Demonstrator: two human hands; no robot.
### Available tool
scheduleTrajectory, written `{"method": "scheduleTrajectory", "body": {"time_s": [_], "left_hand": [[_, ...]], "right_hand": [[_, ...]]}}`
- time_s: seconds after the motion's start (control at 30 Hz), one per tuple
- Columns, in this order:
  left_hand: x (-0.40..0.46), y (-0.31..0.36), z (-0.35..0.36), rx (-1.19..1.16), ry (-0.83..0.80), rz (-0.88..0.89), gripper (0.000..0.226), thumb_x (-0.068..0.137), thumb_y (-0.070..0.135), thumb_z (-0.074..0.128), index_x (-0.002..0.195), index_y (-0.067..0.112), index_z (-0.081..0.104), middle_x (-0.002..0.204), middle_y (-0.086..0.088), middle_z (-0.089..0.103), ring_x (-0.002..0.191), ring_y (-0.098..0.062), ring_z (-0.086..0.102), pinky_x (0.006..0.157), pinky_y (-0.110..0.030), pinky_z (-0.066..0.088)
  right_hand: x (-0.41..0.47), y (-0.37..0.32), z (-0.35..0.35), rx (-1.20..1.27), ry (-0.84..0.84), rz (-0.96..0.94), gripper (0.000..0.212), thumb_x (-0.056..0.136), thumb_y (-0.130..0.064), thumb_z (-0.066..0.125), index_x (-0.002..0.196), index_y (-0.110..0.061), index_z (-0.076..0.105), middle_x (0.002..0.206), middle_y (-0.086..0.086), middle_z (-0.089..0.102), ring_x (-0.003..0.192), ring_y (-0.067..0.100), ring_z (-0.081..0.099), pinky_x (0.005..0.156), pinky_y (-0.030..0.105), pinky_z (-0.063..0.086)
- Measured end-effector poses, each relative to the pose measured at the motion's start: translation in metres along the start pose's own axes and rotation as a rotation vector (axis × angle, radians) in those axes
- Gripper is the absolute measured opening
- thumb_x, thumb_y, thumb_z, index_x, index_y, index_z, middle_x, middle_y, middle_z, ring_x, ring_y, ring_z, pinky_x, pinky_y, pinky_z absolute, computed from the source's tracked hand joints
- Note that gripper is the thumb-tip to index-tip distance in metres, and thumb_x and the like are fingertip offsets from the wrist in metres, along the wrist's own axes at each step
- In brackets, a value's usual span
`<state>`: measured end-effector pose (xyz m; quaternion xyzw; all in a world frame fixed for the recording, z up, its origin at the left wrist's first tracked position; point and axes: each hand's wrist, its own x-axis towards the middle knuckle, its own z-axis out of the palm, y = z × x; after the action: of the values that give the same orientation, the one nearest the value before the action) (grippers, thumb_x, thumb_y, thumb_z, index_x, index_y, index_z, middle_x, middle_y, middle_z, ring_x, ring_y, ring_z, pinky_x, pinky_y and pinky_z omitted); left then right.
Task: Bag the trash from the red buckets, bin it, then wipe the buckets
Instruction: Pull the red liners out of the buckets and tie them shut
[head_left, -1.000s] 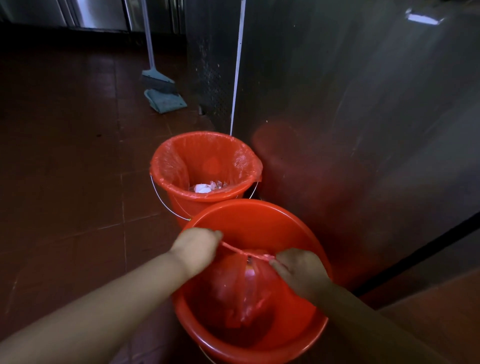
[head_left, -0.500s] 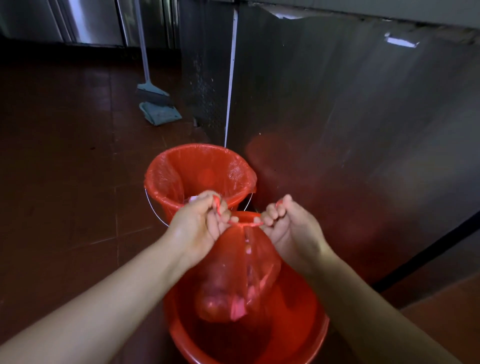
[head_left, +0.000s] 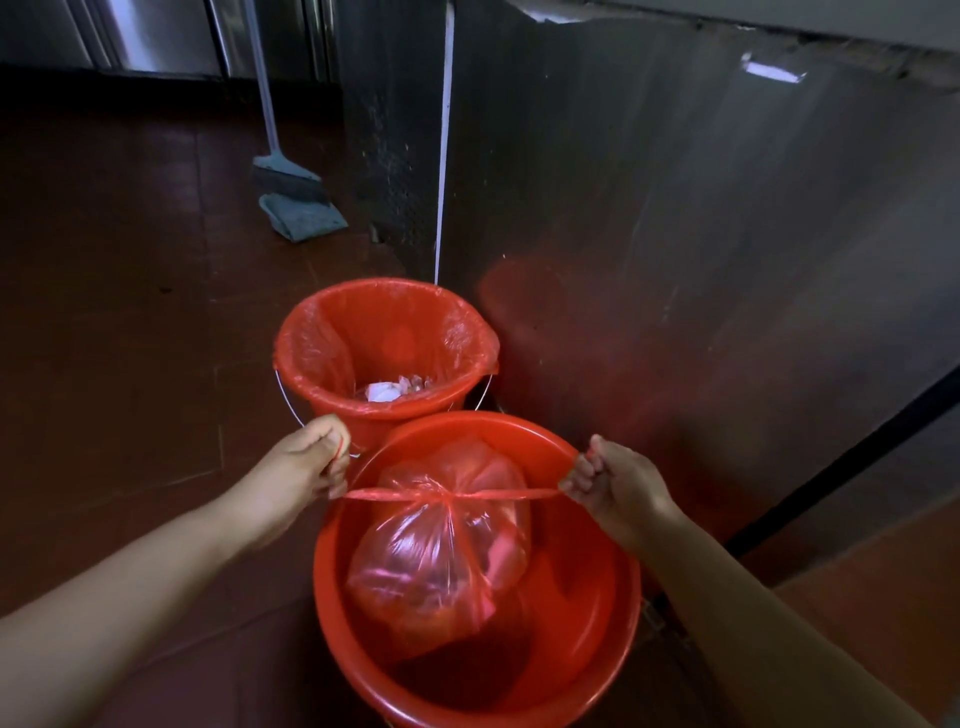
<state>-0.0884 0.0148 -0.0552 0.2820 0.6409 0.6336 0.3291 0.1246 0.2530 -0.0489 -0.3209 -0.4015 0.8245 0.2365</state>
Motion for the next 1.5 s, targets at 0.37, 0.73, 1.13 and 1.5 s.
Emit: {"method": "scheduleTrajectory", "body": {"time_s": [0.37, 0.73, 1.13, 1.5], "left_hand": [[0.0, 0.038, 0.105, 0.13, -0.145, 0.021, 0.023, 0.098, 0.008, 0.043, 0.09, 0.014, 0.064, 0.048, 0.008, 0.044, 0.04, -0.002, 0.029, 0.039, -0.016, 0.022], [-0.003, 0.071, 0.091, -0.063, -0.061, -0.144, 0.032, 0.1, 0.017, 0.041, 0.071, 0.01, 0.055, 0.045, 0.009, 0.022, 0.038, -0.004, 0.015, 0.036, -0.016, 0.016], [0.002, 0.074, 0.034, -0.451, 0.145, -0.515, 0.03, 0.098, 0.017, 0.04, 0.07, 0.011, 0.049, 0.035, 0.009, 0.023, 0.025, -0.003, 0.017, 0.026, -0.013, 0.013], [-0.006, 0.07, 0.046, -0.852, 0.354, -0.67, 0.031, 0.097, 0.011, 0.041, 0.067, 0.007, 0.047, 0.032, 0.004, 0.024, 0.021, -0.006, 0.018, 0.026, -0.013, 0.016]], "right_hand": [[-0.028, -0.03, 0.094, -0.856, -0.403, -0.452, 0.035, 0.091, -0.011, 0.05, 0.058, -0.016, 0.06, 0.104, -0.006, 0.062, 0.09, 0.006, 0.058, 0.076, 0.011, 0.043], [-0.028, 0.042, 0.069, -0.55, -0.383, -0.157, 0.024, 0.101, -0.005, 0.035, 0.108, -0.005, 0.058, 0.092, 0.012, 0.062, 0.084, 0.013, 0.061, 0.086, 0.025, 0.047], [-0.031, 0.047, 0.085, -0.696, -0.523, -0.271, 0.025, 0.088, 0.009, 0.053, 0.088, -0.014, 0.064, 0.076, -0.002, 0.063, 0.07, 0.005, 0.058, 0.074, 0.019, 0.046], [-0.036, 0.063, 0.094, -1.17, -0.297, -0.665, 0.006, 0.076, -0.024, 0.074, 0.073, -0.02, 0.071, 0.065, -0.011, 0.055, 0.063, 0.005, 0.05, 0.066, 0.027, 0.04]]}}
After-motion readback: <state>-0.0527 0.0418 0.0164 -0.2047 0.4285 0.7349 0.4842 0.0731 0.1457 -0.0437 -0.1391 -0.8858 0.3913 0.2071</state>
